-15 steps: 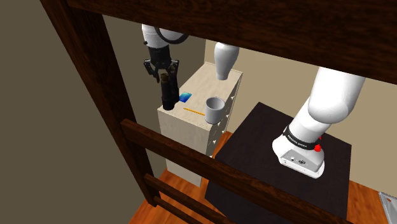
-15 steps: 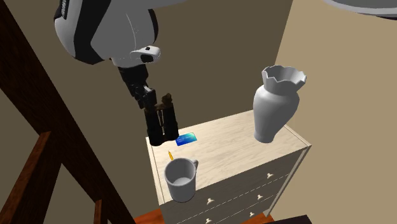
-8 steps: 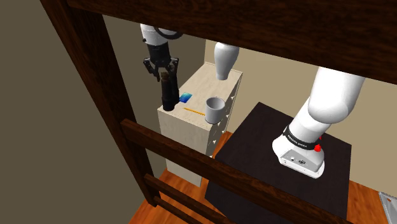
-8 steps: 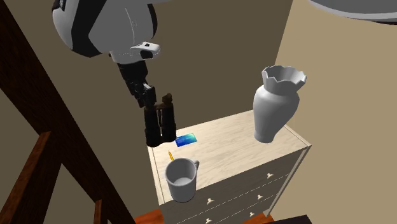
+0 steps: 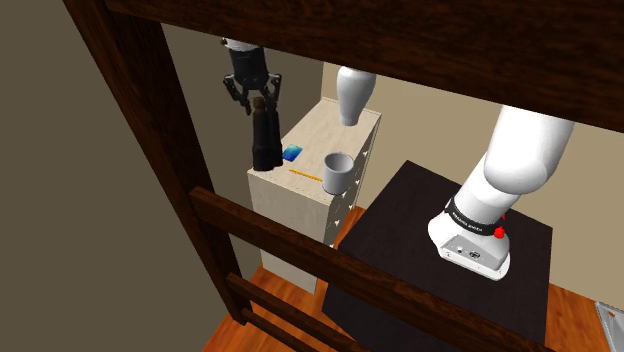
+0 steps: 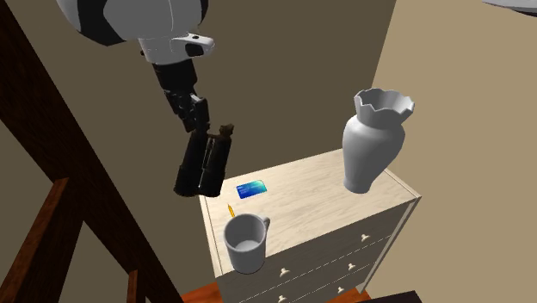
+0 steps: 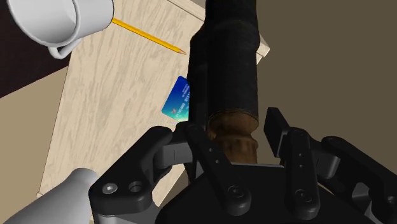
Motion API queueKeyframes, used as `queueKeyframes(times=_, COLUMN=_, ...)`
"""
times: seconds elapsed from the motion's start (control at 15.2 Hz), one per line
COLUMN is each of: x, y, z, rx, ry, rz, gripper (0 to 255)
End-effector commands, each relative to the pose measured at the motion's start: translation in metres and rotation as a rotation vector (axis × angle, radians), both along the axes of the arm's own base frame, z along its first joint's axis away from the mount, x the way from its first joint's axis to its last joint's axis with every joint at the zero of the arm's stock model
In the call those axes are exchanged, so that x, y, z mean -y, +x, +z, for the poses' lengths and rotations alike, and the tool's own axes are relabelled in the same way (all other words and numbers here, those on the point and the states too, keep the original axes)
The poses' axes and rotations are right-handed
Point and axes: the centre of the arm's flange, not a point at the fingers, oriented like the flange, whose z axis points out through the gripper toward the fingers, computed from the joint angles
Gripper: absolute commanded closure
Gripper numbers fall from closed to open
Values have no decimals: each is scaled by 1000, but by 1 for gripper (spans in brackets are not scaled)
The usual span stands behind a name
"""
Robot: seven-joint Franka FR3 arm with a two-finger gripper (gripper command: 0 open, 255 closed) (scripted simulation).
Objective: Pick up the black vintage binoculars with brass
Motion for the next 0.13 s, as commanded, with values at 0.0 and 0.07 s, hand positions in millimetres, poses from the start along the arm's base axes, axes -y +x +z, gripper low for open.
queueKeyframes(times=0.0, x=-2, y=2, z=15, rx=30, ry=12, rz=-1, gripper=255)
queueKeyframes(times=0.07, x=-2, y=2, z=15, rx=30, ry=12, rz=-1, gripper=255)
